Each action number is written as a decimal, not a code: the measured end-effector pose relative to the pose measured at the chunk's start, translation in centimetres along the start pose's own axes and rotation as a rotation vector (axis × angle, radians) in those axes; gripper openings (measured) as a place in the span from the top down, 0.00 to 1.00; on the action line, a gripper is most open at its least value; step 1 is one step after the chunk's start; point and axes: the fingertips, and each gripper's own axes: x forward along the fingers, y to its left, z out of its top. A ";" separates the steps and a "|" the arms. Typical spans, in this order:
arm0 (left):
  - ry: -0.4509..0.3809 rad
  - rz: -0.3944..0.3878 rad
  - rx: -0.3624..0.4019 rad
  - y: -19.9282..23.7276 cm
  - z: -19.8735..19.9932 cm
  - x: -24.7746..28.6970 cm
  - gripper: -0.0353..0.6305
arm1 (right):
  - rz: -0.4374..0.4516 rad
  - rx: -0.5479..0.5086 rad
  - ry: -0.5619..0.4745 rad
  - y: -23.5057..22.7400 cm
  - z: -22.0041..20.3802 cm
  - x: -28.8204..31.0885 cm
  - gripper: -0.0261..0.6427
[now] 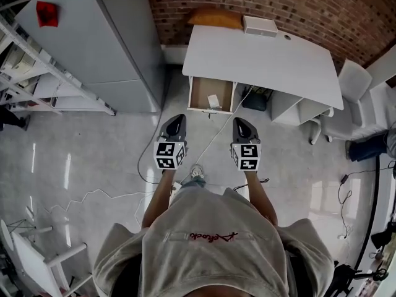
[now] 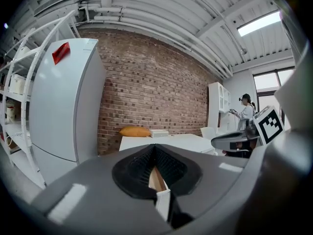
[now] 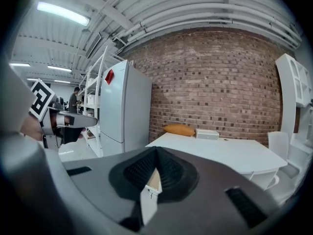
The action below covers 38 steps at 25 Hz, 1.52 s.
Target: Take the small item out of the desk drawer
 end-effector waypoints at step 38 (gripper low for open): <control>0.033 -0.045 -0.008 8.0 2.4 17.5 0.93 | -0.031 0.011 0.021 -7.3 3.3 17.3 0.94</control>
